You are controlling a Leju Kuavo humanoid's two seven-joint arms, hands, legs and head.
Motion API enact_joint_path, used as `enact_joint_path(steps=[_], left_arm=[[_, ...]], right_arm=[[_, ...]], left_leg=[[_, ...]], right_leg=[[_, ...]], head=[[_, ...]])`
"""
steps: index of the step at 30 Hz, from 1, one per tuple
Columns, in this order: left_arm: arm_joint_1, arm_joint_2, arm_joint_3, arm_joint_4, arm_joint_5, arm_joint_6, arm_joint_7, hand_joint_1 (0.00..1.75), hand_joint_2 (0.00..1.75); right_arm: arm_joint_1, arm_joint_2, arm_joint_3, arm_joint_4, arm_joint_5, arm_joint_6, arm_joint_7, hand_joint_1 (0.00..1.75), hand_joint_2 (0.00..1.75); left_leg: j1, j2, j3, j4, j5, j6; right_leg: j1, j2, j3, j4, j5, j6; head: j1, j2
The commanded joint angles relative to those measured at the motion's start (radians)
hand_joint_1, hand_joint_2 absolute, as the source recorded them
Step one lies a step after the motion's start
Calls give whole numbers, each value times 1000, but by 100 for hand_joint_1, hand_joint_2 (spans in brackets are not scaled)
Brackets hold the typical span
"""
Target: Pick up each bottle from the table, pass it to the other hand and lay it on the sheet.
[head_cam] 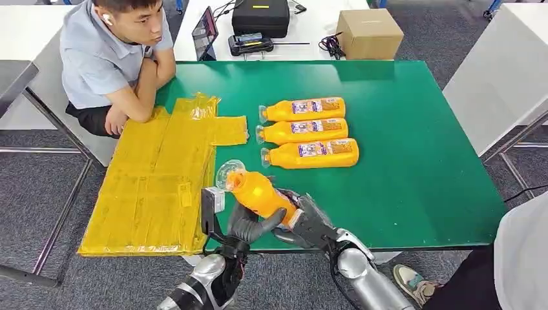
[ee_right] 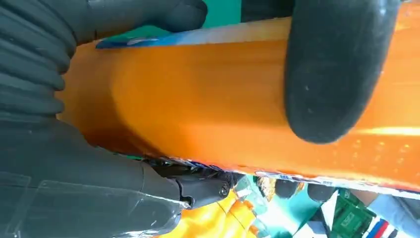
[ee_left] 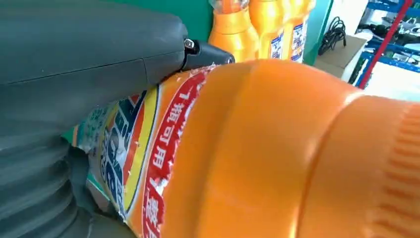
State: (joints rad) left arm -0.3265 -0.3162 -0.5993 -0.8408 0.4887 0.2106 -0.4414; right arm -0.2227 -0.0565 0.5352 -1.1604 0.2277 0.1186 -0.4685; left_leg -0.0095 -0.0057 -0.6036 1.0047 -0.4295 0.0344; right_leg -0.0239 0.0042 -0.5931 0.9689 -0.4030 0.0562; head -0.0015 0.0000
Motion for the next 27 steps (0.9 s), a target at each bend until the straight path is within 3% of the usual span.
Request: enact_joint_path(steps=[1,14,21,27], left_arm=[[-30,31,-28,-12,-26,44,-20,175,175],[-18,37,-26,-46,-36,60,-19,175,175],[-18,38,-26,-63,-159,195,-26,175,175],[-16,50,-5,-111,-210,217,-15,175,175]], right_arm=[[-41,8,26,46,4,-11,-1,0,175],[-30,9,17,34,6,-21,0,0,175],[19,13,-6,5,15,-40,-2,0,175],[37,20,-19,-16,31,-55,-3,0,175]], left_leg=[[2,2,4,1,-2,-3],[2,2,4,0,-2,-3],[1,0,3,0,-1,-2],[1,1,2,0,-1,-2]], right_leg=[[3,1,4,0,-1,-3],[2,1,4,0,-1,-3],[1,-1,3,-1,-1,-2],[1,1,1,0,0,-2]], head=[[0,0],[0,0],[0,0],[0,0]])
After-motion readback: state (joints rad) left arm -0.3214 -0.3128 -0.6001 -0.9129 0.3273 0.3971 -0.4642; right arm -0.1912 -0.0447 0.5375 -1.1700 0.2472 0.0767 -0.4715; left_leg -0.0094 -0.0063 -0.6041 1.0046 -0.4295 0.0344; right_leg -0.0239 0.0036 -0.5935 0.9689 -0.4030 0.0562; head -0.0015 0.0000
